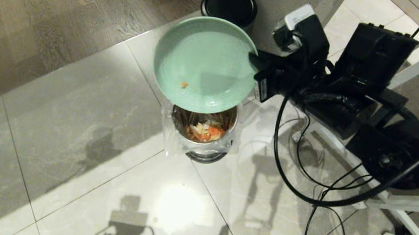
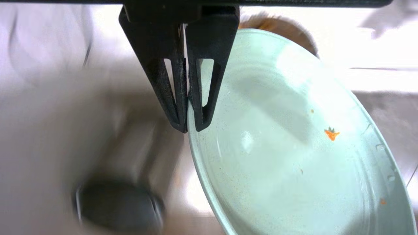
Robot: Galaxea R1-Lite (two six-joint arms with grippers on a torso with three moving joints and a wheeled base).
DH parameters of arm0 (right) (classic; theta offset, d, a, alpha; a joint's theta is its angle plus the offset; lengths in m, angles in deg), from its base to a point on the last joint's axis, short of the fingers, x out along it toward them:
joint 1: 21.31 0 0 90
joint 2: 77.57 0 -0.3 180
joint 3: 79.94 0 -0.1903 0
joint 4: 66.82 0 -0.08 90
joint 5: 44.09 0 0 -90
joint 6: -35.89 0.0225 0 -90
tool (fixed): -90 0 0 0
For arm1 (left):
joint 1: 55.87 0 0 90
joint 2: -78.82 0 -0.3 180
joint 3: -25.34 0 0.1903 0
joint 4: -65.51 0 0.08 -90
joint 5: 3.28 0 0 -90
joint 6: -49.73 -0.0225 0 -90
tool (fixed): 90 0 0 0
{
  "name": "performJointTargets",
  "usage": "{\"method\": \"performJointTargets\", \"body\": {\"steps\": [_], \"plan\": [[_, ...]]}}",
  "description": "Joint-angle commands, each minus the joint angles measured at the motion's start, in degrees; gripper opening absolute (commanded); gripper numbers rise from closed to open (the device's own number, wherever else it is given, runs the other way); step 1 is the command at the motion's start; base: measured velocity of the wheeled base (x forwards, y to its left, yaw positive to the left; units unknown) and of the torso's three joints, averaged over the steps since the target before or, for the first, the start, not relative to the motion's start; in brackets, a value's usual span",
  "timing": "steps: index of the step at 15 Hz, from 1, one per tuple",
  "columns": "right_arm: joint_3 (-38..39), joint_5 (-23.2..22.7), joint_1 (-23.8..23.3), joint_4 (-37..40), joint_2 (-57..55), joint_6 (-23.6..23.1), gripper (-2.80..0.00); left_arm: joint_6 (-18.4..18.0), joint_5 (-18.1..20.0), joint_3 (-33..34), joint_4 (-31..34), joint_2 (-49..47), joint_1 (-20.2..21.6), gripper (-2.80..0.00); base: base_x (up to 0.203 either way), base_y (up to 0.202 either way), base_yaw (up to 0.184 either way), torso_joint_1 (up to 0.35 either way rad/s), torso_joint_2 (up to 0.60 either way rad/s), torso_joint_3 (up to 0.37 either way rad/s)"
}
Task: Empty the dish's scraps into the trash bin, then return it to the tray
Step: Put the plate back to the table
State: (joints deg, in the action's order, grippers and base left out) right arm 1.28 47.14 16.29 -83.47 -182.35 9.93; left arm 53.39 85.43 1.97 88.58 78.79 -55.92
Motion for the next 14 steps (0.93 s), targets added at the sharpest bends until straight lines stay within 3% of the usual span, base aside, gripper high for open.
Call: {"method": "performJointTargets", "body": {"steps": [1, 5, 10, 14], "plan": [[4.3, 5.8, -0.1, -0.1, 2.4, 9.5, -2.8, 0.0, 0.0, 0.0, 0.0, -0.1, 0.0, -2.8, 0.0, 0.0, 0.0, 0.0, 0.0, 0.0], [13.2, 12.6, -0.1, 0.0, 5.5, 23.2, -2.8, 0.0, 0.0, 0.0, 0.0, -0.1, 0.0, -2.8, 0.0, 0.0, 0.0, 0.0, 0.0, 0.0], [25.8, 16.0, -0.1, 0.8, 9.8, 37.2, -2.8, 0.0, 0.0, 0.0, 0.0, -0.1, 0.0, -2.8, 0.0, 0.0, 0.0, 0.0, 0.0, 0.0], [35.6, 16.2, -0.8, 0.6, 13.4, 41.9, -2.8, 0.0, 0.0, 0.0, 0.0, -0.1, 0.0, -2.8, 0.0, 0.0, 0.0, 0.0, 0.0, 0.0]]}}
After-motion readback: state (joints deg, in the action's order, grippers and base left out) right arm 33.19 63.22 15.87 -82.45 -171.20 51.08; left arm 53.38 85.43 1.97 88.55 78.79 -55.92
